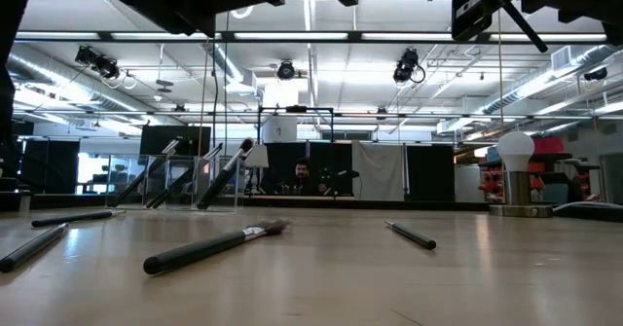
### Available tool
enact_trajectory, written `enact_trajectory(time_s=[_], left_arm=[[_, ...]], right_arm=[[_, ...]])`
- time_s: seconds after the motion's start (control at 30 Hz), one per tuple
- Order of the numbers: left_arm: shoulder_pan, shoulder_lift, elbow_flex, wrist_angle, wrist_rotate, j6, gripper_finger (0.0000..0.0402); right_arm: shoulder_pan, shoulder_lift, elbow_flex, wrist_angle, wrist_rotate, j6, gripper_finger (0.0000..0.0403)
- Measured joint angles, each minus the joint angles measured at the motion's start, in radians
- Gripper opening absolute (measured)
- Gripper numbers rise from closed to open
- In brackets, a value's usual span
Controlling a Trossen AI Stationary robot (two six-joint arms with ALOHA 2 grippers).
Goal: Pick & Place Makeup Brushes
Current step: Put the black eyeshadow brush into the transparent organizer
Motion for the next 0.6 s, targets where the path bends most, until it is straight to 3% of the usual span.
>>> enact_trajectory(time_s=[0.2, 0.4, 0.6], left_arm=[[-0.002, 0.0, -0.001, -0.006, 0.017, -0.001, 0.0009], [-0.013, 0.0, -0.001, -0.036, 0.014, -0.056, 0.0008], [-0.05, -0.002, 0.0, -0.117, -0.123, -0.109, 0.0008]], right_arm=[[-0.001, 0.0, 0.002, -0.035, 0.001, 0.047, 0.0039], [-0.002, -0.001, 0.001, -0.095, 0.007, 0.09, 0.0094], [-0.002, -0.061, 0.0, -0.234, 0.083, 0.093, 0.0158]])
